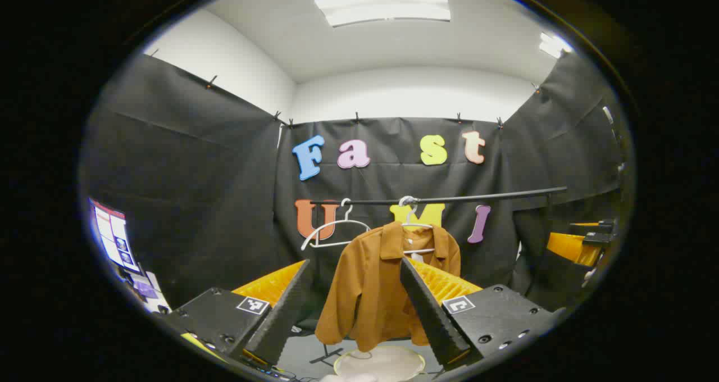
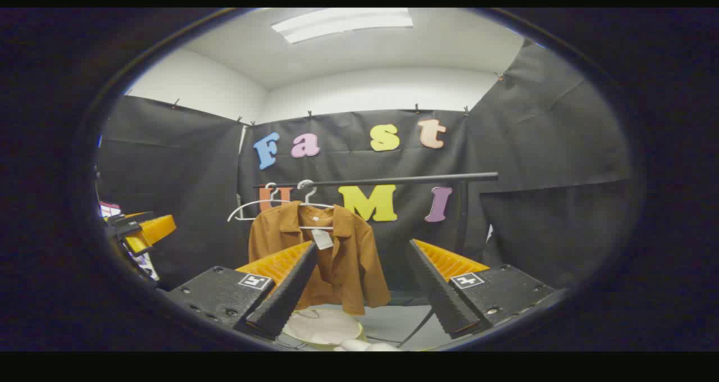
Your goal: Grasp the clothes on the hanger with both hands and then place them into the laundry hamper below.
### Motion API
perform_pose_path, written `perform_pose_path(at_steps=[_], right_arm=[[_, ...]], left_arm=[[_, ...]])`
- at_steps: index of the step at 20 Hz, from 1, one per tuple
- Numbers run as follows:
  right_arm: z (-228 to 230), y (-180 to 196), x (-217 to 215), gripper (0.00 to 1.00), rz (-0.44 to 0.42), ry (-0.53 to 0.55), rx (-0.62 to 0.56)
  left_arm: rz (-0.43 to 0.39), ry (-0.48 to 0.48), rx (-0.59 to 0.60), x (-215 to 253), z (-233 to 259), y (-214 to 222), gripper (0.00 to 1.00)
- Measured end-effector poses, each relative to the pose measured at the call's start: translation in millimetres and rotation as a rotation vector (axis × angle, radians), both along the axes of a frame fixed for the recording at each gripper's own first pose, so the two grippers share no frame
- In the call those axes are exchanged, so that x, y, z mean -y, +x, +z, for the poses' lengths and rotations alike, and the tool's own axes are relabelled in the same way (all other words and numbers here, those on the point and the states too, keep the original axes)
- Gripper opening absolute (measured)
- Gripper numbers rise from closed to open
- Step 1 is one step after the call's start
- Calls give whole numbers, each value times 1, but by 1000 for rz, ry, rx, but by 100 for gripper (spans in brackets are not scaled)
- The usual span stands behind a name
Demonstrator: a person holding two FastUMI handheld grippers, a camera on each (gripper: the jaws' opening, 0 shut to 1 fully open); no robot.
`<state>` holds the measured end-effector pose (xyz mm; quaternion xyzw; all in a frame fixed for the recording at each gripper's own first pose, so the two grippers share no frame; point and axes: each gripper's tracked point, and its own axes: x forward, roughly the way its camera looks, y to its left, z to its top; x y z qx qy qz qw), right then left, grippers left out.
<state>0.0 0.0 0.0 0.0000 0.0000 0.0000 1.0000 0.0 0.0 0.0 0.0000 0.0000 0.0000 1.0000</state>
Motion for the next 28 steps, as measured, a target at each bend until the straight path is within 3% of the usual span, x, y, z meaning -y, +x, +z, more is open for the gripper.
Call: perform_pose_path(at_steps=[16,22,28], right_arm=[[-4,-24,-4,99,-37,-23,7],[-43,15,-5,99,22,-50,-63],[-80,92,9,99,70,-44,-120]], left_arm=[[-9,38,-15,-11,1,-23,100],[-27,44,-51,15,-29,10,100],[-52,60,-63,61,-66,70,100]])
